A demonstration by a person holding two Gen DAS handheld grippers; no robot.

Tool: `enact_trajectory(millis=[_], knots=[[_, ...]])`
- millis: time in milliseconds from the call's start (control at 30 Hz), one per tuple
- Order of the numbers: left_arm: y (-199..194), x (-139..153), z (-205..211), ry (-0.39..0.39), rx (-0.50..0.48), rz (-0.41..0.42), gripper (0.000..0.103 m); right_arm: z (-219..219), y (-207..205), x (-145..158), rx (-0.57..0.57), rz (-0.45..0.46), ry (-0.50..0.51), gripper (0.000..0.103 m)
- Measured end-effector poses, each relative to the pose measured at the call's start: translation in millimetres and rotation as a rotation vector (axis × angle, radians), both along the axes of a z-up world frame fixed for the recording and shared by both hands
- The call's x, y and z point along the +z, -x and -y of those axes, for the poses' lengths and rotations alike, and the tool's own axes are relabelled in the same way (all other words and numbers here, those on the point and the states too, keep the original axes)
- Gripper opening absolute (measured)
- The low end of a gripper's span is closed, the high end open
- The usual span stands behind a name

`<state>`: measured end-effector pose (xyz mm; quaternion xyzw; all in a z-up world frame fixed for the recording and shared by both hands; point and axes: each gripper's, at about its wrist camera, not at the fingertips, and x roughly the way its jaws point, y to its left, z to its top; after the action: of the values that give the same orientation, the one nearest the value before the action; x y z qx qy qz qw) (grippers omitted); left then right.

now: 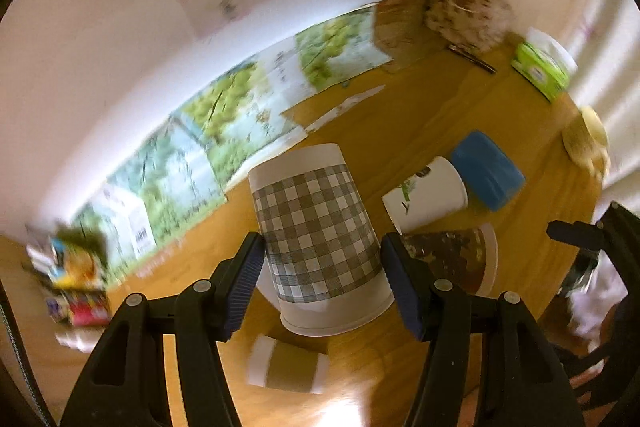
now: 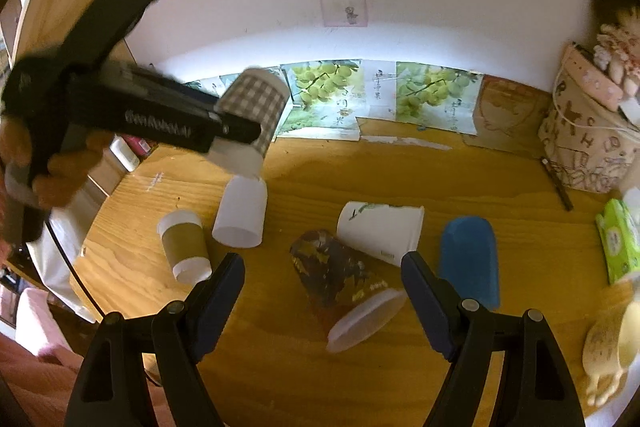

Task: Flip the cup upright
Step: 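Lift the checkered cup with the left gripper and rotate it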

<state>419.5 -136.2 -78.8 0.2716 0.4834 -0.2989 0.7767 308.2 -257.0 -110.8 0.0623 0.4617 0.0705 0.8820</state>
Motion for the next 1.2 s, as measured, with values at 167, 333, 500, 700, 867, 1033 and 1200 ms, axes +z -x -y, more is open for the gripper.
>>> enact_trajectory(millis=[167,333,500,700,867,1033,1200], knots=[[18.5,9.8,5.9,-0.047,-0.166,0.033,0.065,-19.7,30.0,-0.2,-0.025,0.035,0.044,0.081],[42.6,15.4,13.6,-0.075,-0.343,0.080,0.065,-37.8,60.0,-5.7,-0.048,0.071,0.059,0.081],[73.0,13.4,22.7,-0.095,-0.562,0.142,0.065,-50.6,88.5,-14.4,-0.069,0.080,0.090,0.081],[109.2,1.6,28.7,-0.120,-0.832,0.217,0.065,-56.6,115.9,-26.1,-0.106,0.065,0.123,0.081],[139.9,-13.6,30.8,-0.153,-1.043,0.275,0.065,-57.7,136.7,-36.7,-0.154,0.038,0.141,0.081],[171.8,-32.1,27.9,-0.198,-1.265,0.340,0.065,-59.7,151.2,-46.8,-0.184,0.020,0.138,0.081],[199.5,-56.3,19.7,-0.262,-1.495,0.402,0.065,-59.8,164.1,-57.8,-0.207,0.004,0.114,0.081]])
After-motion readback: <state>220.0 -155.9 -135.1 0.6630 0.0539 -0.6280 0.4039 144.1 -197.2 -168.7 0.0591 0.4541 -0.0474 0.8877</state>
